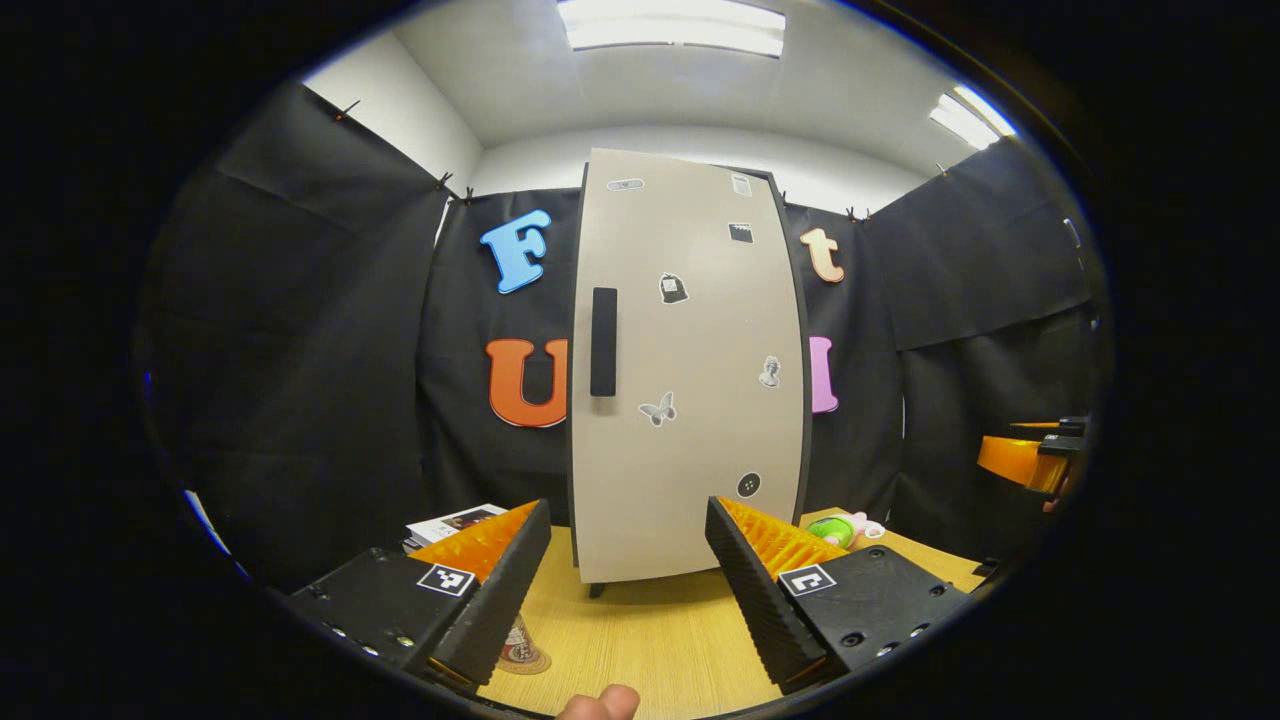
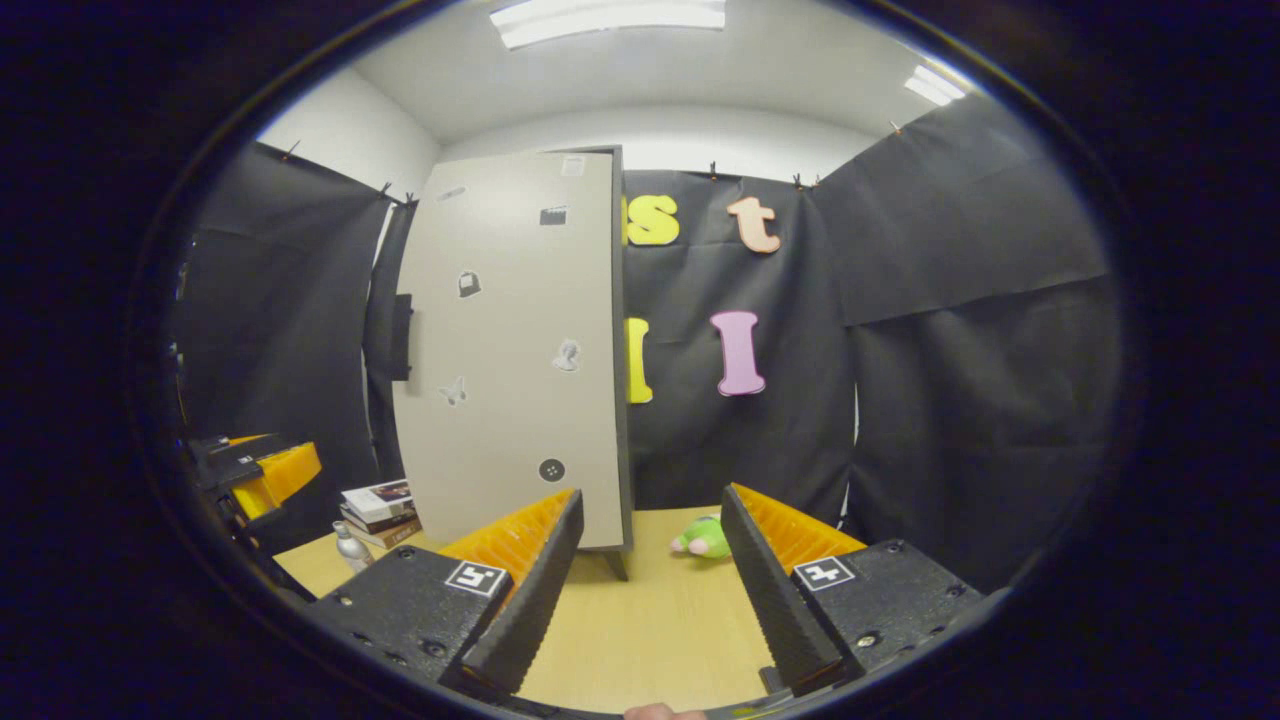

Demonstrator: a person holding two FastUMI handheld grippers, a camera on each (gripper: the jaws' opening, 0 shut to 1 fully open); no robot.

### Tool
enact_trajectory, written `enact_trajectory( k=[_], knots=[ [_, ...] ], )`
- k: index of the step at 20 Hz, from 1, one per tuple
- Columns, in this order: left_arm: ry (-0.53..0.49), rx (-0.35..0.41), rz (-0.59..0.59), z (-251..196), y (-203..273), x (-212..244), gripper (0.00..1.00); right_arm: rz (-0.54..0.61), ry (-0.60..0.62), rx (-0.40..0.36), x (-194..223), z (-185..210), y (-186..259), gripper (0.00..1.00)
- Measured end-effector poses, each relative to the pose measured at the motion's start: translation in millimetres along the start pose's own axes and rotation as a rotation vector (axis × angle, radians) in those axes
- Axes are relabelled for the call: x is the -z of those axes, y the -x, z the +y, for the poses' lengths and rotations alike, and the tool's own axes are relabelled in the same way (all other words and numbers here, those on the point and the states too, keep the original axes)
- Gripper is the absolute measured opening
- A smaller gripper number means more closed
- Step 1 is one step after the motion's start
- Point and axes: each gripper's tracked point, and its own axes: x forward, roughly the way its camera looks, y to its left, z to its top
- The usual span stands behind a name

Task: Open the cabinet door with the right hand, grasp the bottle in the cabinet with the left hand and place it on the coaster, then close the cabinet door with the right hand.

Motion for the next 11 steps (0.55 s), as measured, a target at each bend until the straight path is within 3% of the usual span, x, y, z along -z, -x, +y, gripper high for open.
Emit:
enact_trajectory(
  k=[11],
  knots=[
    [0.018,-0.01,-0.001,4.1,4.5,-2.4,0.94,-0.006,-0.036,-0.008,-2.9,6.7,-2.5,0.9]
  ],
)
